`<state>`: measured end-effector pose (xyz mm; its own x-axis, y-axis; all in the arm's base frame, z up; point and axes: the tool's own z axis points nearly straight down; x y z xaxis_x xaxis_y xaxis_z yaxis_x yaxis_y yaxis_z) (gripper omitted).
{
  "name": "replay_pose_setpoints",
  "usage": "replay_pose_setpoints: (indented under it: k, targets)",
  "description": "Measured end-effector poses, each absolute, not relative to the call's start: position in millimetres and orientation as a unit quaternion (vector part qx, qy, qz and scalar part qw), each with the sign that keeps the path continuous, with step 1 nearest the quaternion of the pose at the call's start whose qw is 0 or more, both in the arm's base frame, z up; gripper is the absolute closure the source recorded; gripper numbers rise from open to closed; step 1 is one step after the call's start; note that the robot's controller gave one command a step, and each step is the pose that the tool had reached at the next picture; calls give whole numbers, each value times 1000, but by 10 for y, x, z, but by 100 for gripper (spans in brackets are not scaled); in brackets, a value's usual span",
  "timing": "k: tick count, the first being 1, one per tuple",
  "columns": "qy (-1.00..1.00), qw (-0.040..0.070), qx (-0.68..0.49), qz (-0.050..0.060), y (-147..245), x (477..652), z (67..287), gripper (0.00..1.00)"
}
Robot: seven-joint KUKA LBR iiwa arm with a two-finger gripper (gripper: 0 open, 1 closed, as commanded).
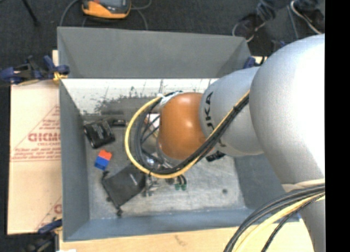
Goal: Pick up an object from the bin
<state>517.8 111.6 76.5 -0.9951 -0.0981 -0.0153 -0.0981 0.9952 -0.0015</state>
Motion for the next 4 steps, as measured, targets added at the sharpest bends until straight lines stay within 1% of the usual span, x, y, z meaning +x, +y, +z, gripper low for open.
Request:
replay_pose_setpoints:
  k: [1, 2, 3, 4]
  targets:
    - [999, 7, -49, 0, 1115, 5167, 783, 100]
    - [998, 6, -66, 1, 884, 5270, 1075, 100]
    - [998, 3, -69, 0, 1111, 5082, 2395, 100]
    - [998, 2, -69, 0, 1109, 5076, 2386, 100]
